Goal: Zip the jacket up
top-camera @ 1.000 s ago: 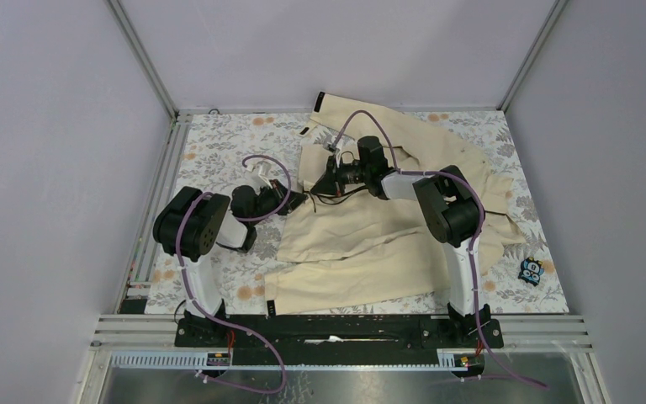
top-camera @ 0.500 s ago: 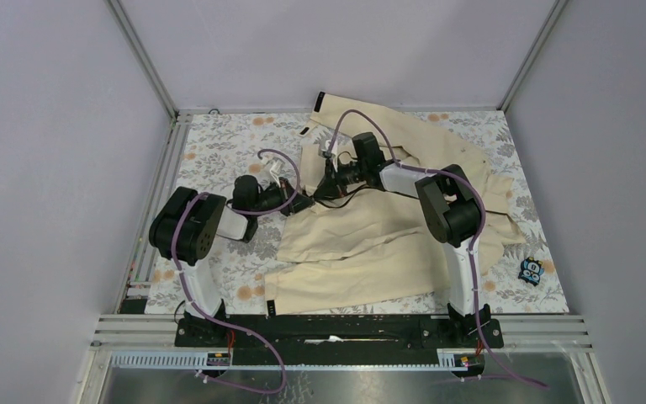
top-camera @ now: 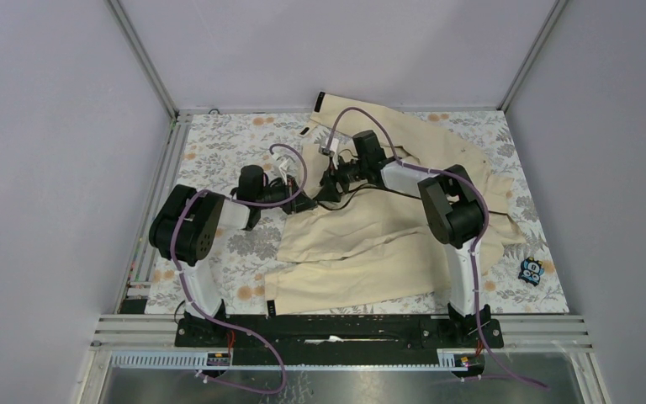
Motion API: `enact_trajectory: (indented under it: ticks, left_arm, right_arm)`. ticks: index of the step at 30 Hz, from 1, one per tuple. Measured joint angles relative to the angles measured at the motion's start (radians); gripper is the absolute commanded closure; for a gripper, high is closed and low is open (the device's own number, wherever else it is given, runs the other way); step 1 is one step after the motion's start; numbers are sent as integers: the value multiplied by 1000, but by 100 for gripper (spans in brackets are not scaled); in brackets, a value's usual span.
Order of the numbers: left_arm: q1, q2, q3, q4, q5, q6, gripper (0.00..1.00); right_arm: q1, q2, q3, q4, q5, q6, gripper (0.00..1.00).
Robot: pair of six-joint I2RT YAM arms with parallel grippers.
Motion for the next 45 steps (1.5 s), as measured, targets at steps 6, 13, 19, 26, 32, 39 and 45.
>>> enact_trajectory:
  ticks: [6,13,19,26,32,39,45]
  left_arm:
    - [0,-23,41,-132,-23,63,97]
    - [0,-34,50,-174,-42,71,98]
    - [0,-34,50,-173,-47,70,96]
    - [0,-34,50,-173,-51,71,97]
    - [0,-34,50,-172,-51,70,97]
    - [2,-34,50,-171,-68,70,89]
    - [2,-58,26,-171,-153,20,62]
  right_arm:
    - [-3,-27,-1,39,-13,62,29]
    - [4,-7,24,61,-10,100,32]
    - [21,42,84,62,-5,111,34]
    - [31,83,140,35,-3,103,40]
    - [38,98,148,-1,14,82,46]
    - [50,101,160,-17,31,72,100]
    - [51,97,103,80,10,89,100]
